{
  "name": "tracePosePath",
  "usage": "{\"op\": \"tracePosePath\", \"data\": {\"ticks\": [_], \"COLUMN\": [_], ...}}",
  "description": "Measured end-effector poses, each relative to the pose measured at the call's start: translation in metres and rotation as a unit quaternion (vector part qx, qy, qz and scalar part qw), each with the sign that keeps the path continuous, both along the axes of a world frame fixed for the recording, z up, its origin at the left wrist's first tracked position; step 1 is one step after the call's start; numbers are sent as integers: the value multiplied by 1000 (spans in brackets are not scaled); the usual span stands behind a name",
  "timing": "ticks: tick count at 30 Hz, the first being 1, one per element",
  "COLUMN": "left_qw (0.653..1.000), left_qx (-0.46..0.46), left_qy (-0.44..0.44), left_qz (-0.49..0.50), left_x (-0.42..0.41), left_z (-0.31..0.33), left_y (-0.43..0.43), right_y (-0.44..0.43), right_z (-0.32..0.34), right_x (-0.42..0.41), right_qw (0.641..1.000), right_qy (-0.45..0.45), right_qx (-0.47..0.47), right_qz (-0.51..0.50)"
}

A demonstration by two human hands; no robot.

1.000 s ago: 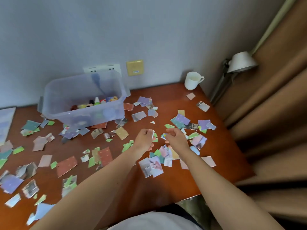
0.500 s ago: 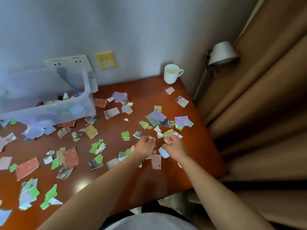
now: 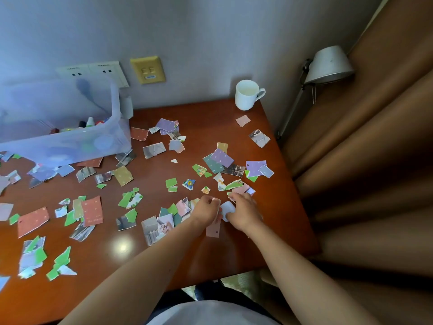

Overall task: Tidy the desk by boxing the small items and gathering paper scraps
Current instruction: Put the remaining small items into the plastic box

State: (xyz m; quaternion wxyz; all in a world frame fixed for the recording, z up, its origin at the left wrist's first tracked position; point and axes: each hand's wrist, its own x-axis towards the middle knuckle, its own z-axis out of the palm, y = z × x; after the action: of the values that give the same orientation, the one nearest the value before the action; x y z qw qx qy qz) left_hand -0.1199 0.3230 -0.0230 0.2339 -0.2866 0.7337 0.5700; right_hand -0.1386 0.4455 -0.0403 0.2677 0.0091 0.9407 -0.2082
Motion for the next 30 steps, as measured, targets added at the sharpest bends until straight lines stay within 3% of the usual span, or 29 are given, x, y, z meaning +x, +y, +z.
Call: {"op": "tracePosePath", "data": {"ticks": [21, 30], "left_qw": [999, 995], "left_qx": [-22, 57], "left_qy": [2, 13], "left_qz": [-26, 84], "left_x": [7, 16], "left_z": [-12, 18], "left_y": [-12, -57], "right_y": [-8, -65], "right_z": [1, 32], "right_x": [4, -10], "right_qw": [997, 977], "right_qy": [-39, -62], "right_qx": [-6, -197], "right_qz": [60, -61]}}
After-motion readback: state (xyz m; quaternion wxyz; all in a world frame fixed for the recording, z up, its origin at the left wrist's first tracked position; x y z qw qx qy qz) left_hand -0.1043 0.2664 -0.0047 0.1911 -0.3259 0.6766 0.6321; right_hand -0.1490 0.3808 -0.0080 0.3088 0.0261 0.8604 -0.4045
